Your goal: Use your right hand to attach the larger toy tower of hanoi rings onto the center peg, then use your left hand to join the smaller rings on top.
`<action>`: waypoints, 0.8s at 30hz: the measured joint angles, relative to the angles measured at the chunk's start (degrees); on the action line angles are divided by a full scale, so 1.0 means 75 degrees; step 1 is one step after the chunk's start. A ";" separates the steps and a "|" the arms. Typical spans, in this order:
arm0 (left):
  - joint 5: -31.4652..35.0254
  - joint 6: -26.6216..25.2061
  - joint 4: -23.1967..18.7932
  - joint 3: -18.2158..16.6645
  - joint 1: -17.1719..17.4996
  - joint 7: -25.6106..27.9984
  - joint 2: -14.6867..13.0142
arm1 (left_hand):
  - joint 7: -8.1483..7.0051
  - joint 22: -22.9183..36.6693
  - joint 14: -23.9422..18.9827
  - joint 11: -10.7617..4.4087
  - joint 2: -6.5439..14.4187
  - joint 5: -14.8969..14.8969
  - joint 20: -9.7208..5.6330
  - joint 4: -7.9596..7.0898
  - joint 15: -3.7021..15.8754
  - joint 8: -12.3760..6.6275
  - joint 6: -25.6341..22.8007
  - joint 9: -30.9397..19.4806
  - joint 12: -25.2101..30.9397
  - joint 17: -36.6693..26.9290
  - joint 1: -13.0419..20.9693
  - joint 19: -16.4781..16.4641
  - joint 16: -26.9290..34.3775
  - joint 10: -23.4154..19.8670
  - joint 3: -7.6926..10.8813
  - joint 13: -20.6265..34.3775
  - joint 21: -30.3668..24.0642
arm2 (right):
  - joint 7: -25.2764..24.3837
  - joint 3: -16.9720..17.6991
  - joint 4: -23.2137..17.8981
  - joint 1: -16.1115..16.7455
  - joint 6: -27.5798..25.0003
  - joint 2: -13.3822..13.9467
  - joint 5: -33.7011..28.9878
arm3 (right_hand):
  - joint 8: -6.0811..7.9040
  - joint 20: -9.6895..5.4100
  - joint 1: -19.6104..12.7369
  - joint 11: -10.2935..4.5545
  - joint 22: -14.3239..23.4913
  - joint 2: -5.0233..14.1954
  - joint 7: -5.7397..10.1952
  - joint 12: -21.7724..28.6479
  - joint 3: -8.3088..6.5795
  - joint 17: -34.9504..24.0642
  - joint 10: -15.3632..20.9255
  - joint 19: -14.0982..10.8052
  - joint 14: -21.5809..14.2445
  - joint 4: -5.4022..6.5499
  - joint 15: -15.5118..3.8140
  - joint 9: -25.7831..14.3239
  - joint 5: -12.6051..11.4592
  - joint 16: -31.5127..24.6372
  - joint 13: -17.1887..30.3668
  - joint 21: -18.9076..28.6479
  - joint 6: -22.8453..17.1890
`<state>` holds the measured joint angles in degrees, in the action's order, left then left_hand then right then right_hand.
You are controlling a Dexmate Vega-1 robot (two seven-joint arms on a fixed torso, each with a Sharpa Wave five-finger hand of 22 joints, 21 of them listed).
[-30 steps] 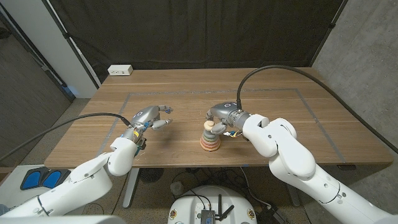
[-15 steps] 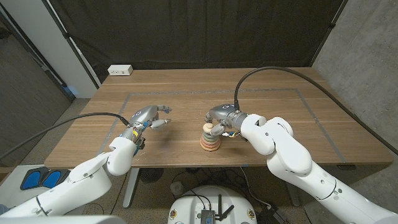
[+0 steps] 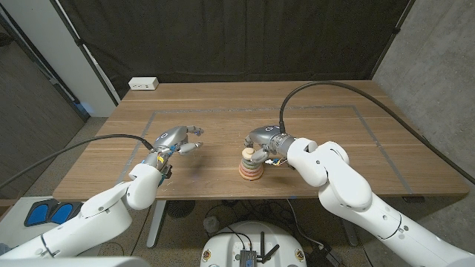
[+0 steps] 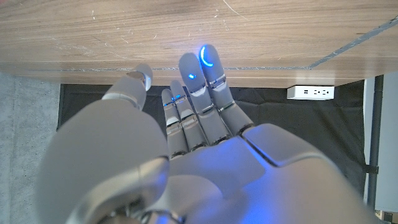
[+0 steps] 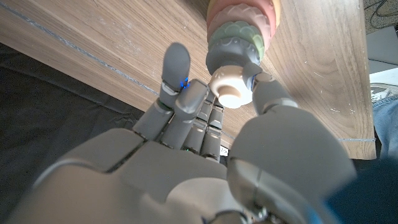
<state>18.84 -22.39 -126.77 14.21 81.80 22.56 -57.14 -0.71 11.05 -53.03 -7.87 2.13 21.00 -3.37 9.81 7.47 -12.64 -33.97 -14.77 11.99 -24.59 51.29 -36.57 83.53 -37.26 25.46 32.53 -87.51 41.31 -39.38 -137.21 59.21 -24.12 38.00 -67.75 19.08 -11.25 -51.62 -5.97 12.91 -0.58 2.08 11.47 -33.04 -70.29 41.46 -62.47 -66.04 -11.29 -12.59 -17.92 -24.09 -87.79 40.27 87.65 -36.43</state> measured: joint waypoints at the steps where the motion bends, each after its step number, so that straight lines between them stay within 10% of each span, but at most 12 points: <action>1: -0.0007 -0.0003 -0.0001 -0.0002 0.0002 -0.0002 -0.0002 | 0.0000 0.0000 0.0000 0.0000 0.0000 0.0000 0.0000 0.0000 0.0000 0.0000 0.0000 0.0000 0.0000 0.0000 0.0000 0.0000 0.0000 0.0000 0.0000 0.0014 0.0000 | -0.0028 -0.0016 0.0006 0.0010 0.0000 0.0013 -0.0013 | 0.0000 0.0000 0.0000 0.0000 0.0000 0.0000 0.0000 0.0000 0.0000 0.0000 0.0000 0.0000 0.0000 0.0000 0.0000 0.0000 -0.0012 0.0000 0.0000 0.0000 0.0000; 24: -0.0096 0.0060 0.0021 -0.0036 -0.0017 -0.0077 -0.0048 | -0.0038 0.0000 0.0001 -0.0027 0.0000 0.0000 0.0000 -0.0011 0.0000 0.0000 -0.0038 -0.0038 0.0000 0.0000 0.0000 0.0000 0.0000 -0.0030 0.0054 0.0037 0.0001 | -0.0073 0.0026 0.0055 0.0085 -0.0062 0.0085 -0.0099 | -0.0026 0.0000 0.0000 0.0000 0.0000 0.0000 -0.0017 -0.0028 0.0000 0.0000 0.0000 0.0000 0.0000 0.0000 0.0000 -0.0001 -0.0041 0.0000 0.0004 0.0000 -0.0017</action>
<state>18.12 -21.94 -126.62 13.94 81.67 21.99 -57.50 -1.00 11.05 -53.02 -8.07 2.13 21.00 -3.37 9.72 7.47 -12.64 -34.26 -15.05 11.98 -24.59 51.29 -36.57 83.53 -37.49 25.86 32.80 -87.50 40.77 -39.18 -136.80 59.85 -24.58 38.63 -68.49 18.88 -11.25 -51.62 -5.97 12.90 -0.58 1.95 11.26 -33.04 -70.29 41.45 -62.47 -66.04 -11.29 -12.59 -17.93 -24.40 -87.79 40.30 87.65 -36.56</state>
